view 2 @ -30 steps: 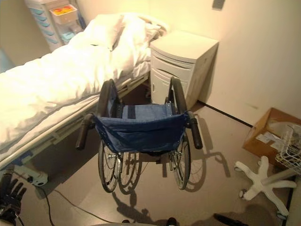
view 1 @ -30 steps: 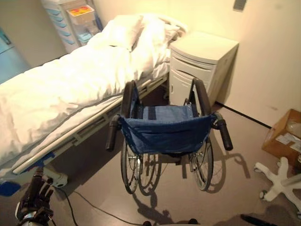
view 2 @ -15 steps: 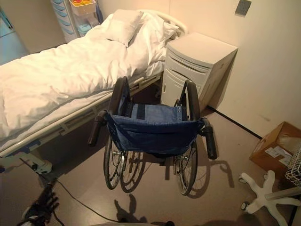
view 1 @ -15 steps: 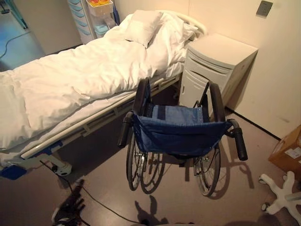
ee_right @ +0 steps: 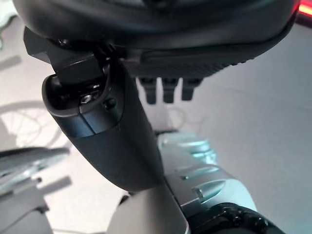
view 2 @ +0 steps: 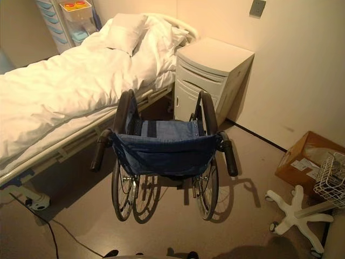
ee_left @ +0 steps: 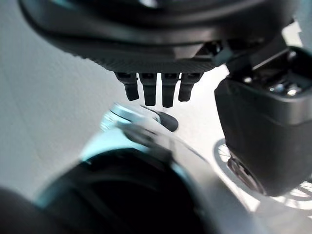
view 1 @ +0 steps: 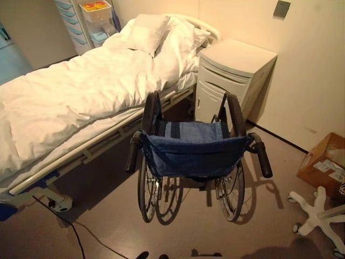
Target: Push the wheelchair next to the bed
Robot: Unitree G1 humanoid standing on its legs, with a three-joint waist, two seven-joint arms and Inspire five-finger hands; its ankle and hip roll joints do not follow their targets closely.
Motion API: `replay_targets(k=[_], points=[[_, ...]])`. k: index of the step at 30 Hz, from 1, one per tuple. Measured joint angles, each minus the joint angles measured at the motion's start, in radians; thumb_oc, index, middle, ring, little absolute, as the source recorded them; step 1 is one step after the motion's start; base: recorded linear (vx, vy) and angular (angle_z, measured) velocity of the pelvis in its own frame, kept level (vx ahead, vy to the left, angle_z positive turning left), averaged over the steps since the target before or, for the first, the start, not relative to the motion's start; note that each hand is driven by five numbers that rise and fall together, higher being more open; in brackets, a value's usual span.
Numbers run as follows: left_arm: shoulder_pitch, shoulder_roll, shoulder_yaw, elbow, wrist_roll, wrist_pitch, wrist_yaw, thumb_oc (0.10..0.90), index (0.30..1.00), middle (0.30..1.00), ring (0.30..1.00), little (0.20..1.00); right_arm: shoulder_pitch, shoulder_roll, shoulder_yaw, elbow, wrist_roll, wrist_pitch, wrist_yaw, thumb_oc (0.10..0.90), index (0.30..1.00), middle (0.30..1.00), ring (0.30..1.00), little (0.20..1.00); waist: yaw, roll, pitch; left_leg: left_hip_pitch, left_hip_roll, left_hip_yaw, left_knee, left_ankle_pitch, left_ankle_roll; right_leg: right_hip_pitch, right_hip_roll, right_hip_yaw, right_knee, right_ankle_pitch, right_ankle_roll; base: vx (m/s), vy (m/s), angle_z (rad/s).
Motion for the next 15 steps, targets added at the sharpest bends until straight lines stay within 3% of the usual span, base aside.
replay_targets(k=[15], points=[[-0.025, 0.003, 0.002, 0.022, 0.012, 0.011, 0.076, 0.800, 0.900, 0.900, 0.900, 0.900, 0.002, 0.009, 0.041, 0.019, -0.029, -0.016, 0.020, 0.800, 0.900, 0.900, 0.900, 0.900, 0.001, -0.020, -0.036, 0.000, -0.001, -0.001, -0.006, 0.000, 0.000, 0.002, -0.002, 0.000, 0.000, 0.000, 0.000, 0.00, 0.000, 0.00]])
